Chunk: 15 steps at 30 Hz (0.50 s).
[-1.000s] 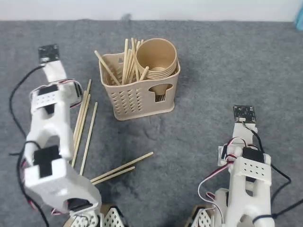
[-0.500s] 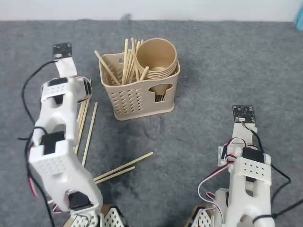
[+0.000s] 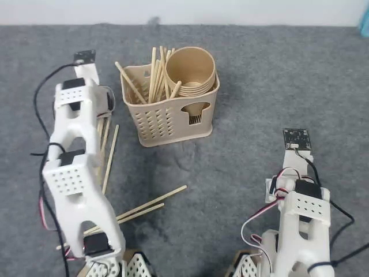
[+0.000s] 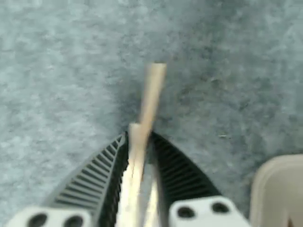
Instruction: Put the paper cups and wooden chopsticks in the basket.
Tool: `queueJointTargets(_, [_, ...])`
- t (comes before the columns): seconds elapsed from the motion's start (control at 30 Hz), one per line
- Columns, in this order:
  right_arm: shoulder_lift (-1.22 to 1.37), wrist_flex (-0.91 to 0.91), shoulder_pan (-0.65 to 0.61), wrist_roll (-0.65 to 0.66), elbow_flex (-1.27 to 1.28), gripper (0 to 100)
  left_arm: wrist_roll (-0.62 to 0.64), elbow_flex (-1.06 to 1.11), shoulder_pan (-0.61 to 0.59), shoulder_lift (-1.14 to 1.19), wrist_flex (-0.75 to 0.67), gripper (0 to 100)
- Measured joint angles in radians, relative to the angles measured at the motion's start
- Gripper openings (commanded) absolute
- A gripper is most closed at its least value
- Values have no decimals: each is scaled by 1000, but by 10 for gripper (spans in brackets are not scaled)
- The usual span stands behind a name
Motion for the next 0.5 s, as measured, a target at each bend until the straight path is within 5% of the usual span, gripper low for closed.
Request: queueJointTargets(0.5, [0, 0, 0, 0, 0, 9, 5, -5, -80, -166, 169, 13])
